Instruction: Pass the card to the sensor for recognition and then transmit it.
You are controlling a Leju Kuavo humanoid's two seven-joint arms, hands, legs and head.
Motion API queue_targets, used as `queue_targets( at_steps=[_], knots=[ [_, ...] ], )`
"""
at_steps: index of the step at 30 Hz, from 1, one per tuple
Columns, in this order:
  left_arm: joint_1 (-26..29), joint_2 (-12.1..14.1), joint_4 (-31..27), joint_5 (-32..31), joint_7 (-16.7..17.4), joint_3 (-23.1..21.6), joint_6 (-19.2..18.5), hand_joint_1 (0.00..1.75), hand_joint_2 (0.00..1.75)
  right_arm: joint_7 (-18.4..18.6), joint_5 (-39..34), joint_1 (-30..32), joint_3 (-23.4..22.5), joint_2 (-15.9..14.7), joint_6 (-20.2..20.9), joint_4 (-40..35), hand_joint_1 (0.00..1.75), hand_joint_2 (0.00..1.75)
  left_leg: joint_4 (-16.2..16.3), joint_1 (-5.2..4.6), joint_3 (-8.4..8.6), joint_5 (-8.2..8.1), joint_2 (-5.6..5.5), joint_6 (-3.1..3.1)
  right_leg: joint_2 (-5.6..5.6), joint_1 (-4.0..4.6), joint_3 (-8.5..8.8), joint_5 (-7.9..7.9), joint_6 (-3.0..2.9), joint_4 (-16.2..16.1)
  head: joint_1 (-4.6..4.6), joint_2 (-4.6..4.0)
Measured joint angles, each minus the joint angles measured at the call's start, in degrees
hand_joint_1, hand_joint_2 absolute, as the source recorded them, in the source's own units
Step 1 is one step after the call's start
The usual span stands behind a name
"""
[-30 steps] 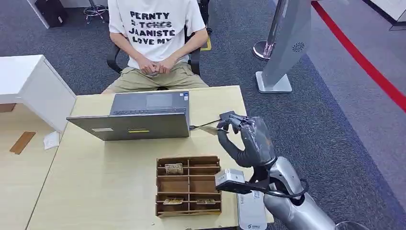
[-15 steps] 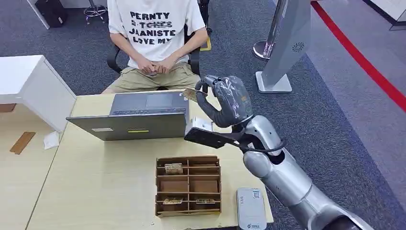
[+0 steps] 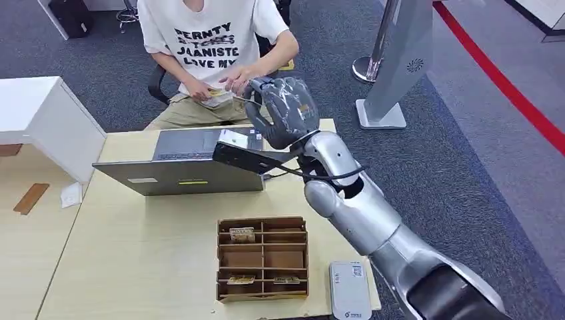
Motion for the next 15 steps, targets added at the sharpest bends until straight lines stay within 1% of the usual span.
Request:
queue_targets(
  at_steps=[4,7,10,15],
  knots=[
    [-0.2,0.2,0.0,-0.2,-1.1,-0.4,-1.8,0.00,0.00,0.6,2.9,-0.4,0.8,1.6,0.0,2.9,1.75,1.75,0.0,0.01,0.00,0.00,0.00,0.00,0.00,0.01,0.00,0.00,0.00,0.0,0.00,0.00],
    [-0.3,0.3,0.0,-0.2,-1.4,-0.7,-2.3,0.00,0.00,0.6,4.4,-0.4,1.2,2.4,0.0,4.6,1.75,1.75,0.0,0.01,-0.01,0.00,-0.01,0.00,0.00,0.01,-0.01,0.00,-0.01,0.0,0.00,0.00],
    [-0.3,0.4,0.0,-0.2,-1.4,-0.9,-1.9,0.00,0.00,0.6,5.2,-0.3,1.6,2.8,0.0,5.6,1.75,1.75,0.0,0.01,-0.01,0.00,-0.01,0.00,0.00,0.01,-0.02,-0.01,-0.01,0.0,0.00,0.00],
    [-0.3,0.2,0.0,0.0,-0.4,-1.0,-0.5,0.00,0.00,0.3,6.2,-0.2,2.0,2.9,0.0,6.9,1.75,1.75,0.0,0.00,-0.02,0.00,-0.01,0.00,0.00,0.00,-0.02,-0.01,0.00,0.0,0.00,0.00]
  ],
)
